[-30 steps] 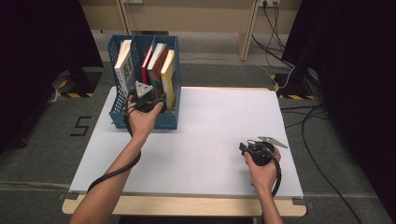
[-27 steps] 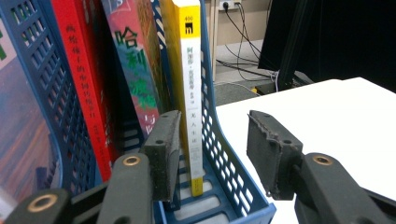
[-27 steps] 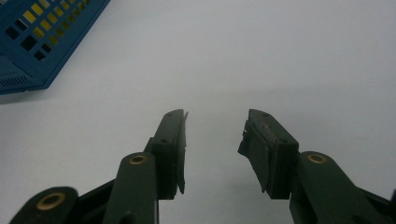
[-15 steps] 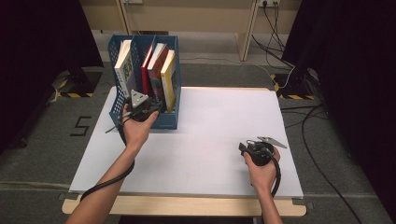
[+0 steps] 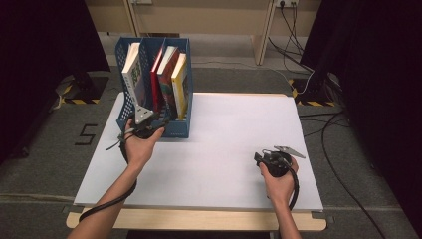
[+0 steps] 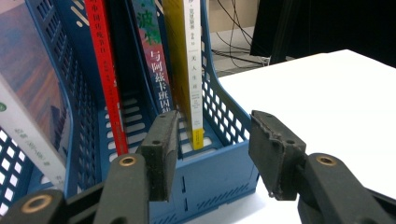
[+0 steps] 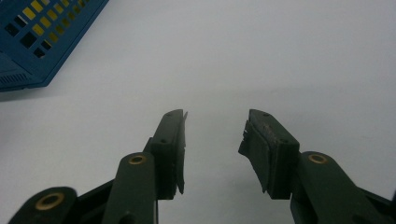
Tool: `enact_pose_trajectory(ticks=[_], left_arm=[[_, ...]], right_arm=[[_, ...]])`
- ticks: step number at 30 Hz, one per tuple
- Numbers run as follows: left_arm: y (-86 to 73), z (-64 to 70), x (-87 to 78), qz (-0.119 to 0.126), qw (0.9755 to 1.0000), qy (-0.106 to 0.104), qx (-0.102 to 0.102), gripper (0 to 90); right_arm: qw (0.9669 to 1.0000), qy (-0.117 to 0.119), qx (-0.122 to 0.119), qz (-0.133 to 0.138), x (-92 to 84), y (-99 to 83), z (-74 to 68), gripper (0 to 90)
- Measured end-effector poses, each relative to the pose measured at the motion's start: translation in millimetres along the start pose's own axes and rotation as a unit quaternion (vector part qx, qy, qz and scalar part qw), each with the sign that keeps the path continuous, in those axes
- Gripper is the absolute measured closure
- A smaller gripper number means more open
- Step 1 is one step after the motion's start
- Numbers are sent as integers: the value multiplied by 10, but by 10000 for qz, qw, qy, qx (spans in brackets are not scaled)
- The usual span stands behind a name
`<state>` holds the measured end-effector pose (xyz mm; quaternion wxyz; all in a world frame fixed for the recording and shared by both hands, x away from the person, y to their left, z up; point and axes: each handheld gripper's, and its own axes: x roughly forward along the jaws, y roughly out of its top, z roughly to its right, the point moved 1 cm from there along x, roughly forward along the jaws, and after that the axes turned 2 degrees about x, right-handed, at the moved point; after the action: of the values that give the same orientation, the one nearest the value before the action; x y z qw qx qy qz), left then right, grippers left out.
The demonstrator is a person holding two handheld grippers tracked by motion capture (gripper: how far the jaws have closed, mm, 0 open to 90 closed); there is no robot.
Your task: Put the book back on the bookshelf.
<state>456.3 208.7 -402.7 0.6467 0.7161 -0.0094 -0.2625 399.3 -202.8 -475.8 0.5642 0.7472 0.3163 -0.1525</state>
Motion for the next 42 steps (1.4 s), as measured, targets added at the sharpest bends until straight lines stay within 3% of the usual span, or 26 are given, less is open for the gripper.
enact_pose_trajectory(ticks=[14, 28, 42], left_arm=[[-331, -111, -164, -190, 9997, 58, 155, 504], [-852, -237, -309, -385, 9992, 96, -8, 486], [-1078, -254, -355, -254, 9995, 91, -147, 450]], right_arm=[[10000, -11, -14, -12, 4, -4, -10, 569], [10000, -26, -36, -7, 15, -19, -14, 560], [10000, 30, -23, -42, 27, -23, -8, 535]])
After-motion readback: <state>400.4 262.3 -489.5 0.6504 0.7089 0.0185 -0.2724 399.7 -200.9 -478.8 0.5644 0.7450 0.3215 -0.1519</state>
